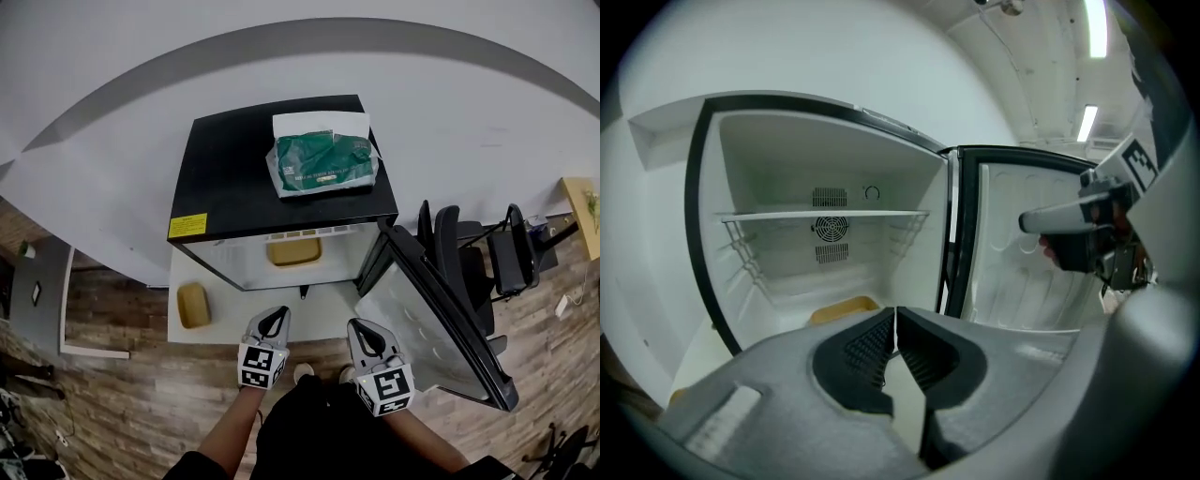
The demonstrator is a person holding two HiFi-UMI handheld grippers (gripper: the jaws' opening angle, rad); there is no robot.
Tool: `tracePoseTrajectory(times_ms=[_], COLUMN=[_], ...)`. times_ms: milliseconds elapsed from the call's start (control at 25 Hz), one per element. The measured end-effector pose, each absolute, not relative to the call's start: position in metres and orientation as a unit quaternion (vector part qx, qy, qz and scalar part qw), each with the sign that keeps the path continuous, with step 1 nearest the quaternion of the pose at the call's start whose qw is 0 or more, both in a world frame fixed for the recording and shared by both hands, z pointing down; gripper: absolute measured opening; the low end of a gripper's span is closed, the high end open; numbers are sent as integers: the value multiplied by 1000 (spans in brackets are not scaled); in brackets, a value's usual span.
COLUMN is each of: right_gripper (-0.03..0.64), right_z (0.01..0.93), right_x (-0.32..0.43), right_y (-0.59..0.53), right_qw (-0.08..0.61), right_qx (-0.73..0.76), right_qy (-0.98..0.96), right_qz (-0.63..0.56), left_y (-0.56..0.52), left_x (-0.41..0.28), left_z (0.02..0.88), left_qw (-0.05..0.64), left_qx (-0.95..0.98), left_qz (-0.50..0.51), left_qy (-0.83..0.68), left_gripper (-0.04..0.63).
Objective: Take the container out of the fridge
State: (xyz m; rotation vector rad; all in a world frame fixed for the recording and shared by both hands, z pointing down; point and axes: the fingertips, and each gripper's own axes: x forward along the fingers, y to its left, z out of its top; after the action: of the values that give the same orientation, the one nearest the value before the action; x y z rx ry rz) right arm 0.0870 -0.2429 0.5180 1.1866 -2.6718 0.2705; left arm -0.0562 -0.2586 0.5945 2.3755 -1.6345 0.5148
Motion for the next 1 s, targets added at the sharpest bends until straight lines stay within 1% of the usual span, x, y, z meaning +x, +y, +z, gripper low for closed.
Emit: tracePoseTrajectory(times_ms=[80, 280, 440, 480, 520, 560, 600, 640, 840, 1000], right_gripper=[0, 0, 0, 0, 0, 0, 0, 0, 0, 0], right_z=[518, 518, 515, 513, 512, 511, 511, 511, 512, 510], right_x=[84, 80, 74, 72, 70, 69, 68, 68, 69, 73], right_y=[-245, -254, -258, -259, -259, -260, -261, -263, -269, -274], right_qw=[108, 113, 103, 97, 93, 91, 90, 90, 96, 100], right_qx=[408, 424, 426, 425, 424, 424, 424, 425, 432, 443], right_qy=[-902, -895, -895, -895, -896, -897, -897, -897, -892, -887], right_qz=[89, 86, 89, 90, 90, 88, 87, 86, 90, 88], left_y=[-265, -293, -318, -321, -325, -328, -331, -334, -352, -370], left_x=[-56, -66, -68, -67, -66, -66, -66, -66, -63, -61], left_z=[604, 615, 629, 633, 638, 644, 651, 656, 665, 671], left_qw=[102, 65, 63, 68, 74, 80, 85, 87, 59, 44], left_qx=[811, 813, 821, 824, 828, 830, 832, 833, 837, 838], left_qz=[188, 225, 254, 259, 262, 267, 273, 281, 327, 348], left_qy=[-544, -534, -508, -499, -490, -483, -476, -469, -436, -418], left_gripper=[18, 18, 20, 31, 78, 149, 192, 214, 250, 259])
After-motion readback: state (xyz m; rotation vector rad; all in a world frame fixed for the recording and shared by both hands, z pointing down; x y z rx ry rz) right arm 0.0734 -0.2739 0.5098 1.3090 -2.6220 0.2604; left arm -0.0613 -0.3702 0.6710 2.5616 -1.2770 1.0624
